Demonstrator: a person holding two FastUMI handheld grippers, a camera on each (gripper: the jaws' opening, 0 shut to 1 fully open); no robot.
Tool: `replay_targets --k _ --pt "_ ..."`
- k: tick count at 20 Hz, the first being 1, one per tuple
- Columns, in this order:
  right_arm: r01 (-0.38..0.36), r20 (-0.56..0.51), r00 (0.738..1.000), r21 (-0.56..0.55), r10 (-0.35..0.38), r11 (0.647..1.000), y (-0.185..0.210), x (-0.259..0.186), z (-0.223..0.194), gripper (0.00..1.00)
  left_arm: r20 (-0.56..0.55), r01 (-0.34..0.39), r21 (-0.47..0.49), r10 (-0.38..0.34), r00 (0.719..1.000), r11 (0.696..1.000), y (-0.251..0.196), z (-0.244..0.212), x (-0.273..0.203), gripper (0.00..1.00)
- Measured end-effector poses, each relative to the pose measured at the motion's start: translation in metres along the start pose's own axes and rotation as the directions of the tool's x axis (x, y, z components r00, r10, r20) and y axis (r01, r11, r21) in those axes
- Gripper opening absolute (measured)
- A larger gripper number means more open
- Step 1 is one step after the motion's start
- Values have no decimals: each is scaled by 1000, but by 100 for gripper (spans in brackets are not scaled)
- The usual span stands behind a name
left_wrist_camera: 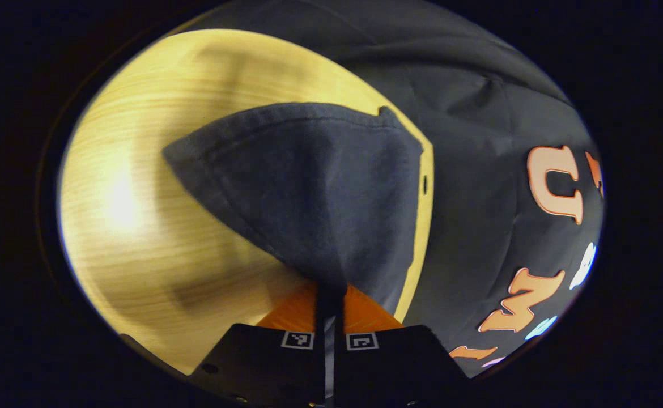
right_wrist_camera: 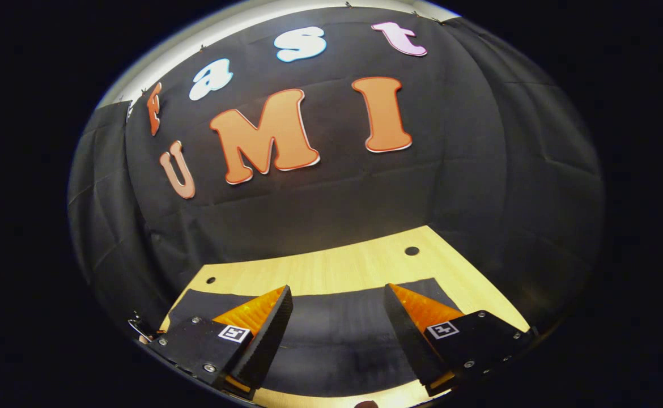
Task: Grasp the waist and the cuffs of the jeans and fold them to make the two legs overlap; first hold the waist and fold one-third of the jeans toward the cuffs, then hold the cuffs and fold the remaining one-third in the same direction to finish folding.
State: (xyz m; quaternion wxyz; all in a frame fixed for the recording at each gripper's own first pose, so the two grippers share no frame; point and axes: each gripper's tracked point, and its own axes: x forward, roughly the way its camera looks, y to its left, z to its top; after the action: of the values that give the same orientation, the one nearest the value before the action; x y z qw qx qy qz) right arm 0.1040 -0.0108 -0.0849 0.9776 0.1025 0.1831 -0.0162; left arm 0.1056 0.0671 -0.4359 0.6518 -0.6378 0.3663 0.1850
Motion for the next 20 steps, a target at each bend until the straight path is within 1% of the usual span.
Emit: replay_targets --k 1,2,4,6,7,8,10,12,13,15,18,20 --pt "16 -7 1000 21 -16 1000 -10 -5 -2 98 19 -14 46 13 1000 999 -1 3 -4 6" --pt "20 -15 1000 64 -19 998 -15 -9 -4 98 29 -30 95 27 999 995 -3 2 -6 6" --pt "3 -42 999 189 5 982 -22 -19 -10 98 35 -38 161 33 999 986 -14 2 -10 6" --pt "30 -43 999 294 -18 955 -43 -21 -17 98 36 -33 191 27 999 981 -22 1 -12 6" --pt "44 -62 998 342 -24 939 -53 -23 -25 98 36 -26 193 20 999 981 -25 3 -12 6" --pt "54 -82 996 395 -23 917 -60 -25 -36 98 34 -21 193 15 999 981 -26 2 -17 6" --pt "86 -134 991 505 -20 859 -74 -26 -59 98 31 -21 200 15 999 980 -24 3 -21 6" --pt "148 -221 975 586 -19 796 -94 -29 -96 98 27 -23 193 18 999 981 -23 2 -24 6" --pt "177 -259 966 613 -15 770 -104 -28 -117 98 27 -26 190 21 999 981 -23 2 -25 6" --pt "246 -346 938 659 -4 711 -117 -23 -159 98 26 -35 188 31 999 982 -21 4 -26 6" --pt "369 -475 880 689 4 623 -138 -17 -220 98 27 -47 193 42 999 980 -23 2 -29 6" --pt "417 -514 858 705 8 574 -147 -7 -249 98 26 -50 191 45 999 980 -25 1 -29 6"
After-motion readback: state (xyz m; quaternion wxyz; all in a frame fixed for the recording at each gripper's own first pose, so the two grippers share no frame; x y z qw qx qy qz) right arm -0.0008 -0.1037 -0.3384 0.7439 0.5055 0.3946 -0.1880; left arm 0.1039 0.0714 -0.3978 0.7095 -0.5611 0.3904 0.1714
